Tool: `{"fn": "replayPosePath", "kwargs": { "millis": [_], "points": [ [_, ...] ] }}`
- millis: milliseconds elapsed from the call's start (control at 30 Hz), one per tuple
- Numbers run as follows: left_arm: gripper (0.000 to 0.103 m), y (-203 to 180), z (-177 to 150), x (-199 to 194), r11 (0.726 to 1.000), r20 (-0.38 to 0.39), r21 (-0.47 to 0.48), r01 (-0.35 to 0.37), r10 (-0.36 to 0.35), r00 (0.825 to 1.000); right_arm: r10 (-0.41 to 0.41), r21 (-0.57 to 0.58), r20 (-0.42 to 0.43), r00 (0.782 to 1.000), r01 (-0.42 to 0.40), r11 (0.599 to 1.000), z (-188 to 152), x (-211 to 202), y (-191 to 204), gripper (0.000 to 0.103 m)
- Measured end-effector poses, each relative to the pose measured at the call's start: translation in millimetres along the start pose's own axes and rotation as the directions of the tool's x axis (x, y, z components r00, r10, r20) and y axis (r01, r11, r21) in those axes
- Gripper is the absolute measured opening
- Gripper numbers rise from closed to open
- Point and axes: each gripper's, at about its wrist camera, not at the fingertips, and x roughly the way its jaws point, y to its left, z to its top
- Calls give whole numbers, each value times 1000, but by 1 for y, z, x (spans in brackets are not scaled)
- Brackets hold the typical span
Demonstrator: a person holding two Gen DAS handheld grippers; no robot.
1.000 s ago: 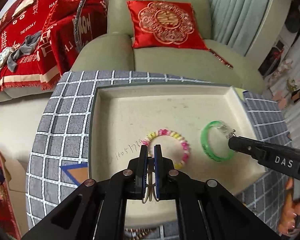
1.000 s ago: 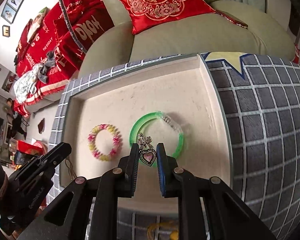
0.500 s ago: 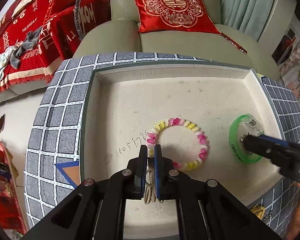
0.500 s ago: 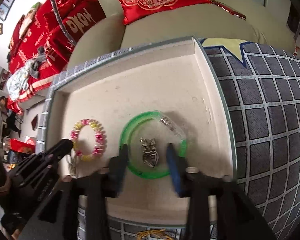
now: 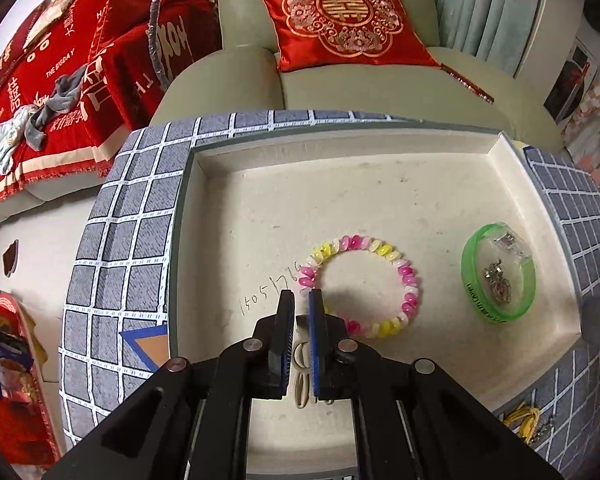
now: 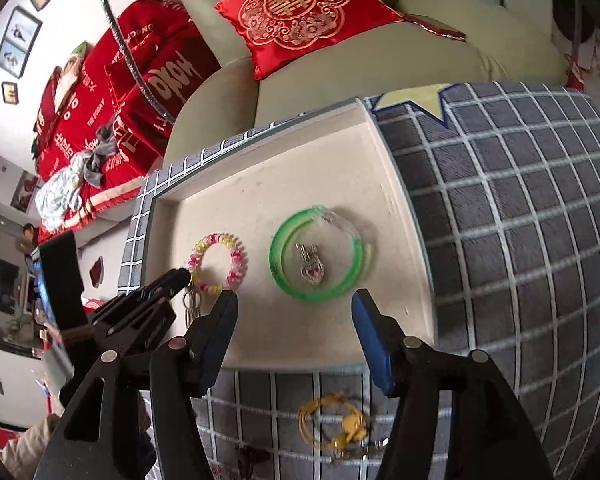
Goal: Organize jewelry
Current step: 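Lower the beige hair tie into the tray with the left tool and open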
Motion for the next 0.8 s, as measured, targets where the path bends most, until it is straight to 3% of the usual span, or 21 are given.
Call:
{"fn": "replayPosePath", "kwargs": {
  "millis": [367, 400, 433, 467, 500, 567, 800],
  "points": [
    [23, -3, -1, -29, 999, 44, 14, 42, -43, 998, -19, 32, 20, 1000, 18, 999, -28, -27, -9, 66],
    [33, -3, -2, -33, 999, 48, 19, 44, -45, 998, -21, 31, 21, 1000, 20, 999, -30, -28, -9, 68],
    [93, -3, -4, -37, 999, 48, 25, 45, -46, 998, -23, 31, 22, 999, 23, 999, -32, -30, -8, 68],
    [103, -2, -5, -40, 999, 52, 21, 31, -32, 998, -25, 32, 21, 999, 25, 999, -34, -32, -8, 68],
    [103, -2, -8, -45, 1000, 79, 22, 19, -20, 997, -25, 34, 22, 999, 25, 999, -36, -33, -8, 68],
    [103, 0, -10, -48, 999, 81, 20, 34, -36, 996, -24, 42, 31, 999, 22, 999, -41, -38, -8, 83],
    [103, 9, -40, -73, 1000, 109, 28, 8, -11, 994, -36, 27, 58, 998, 34, 999, -62, -53, -4, 91]
  ]
}}
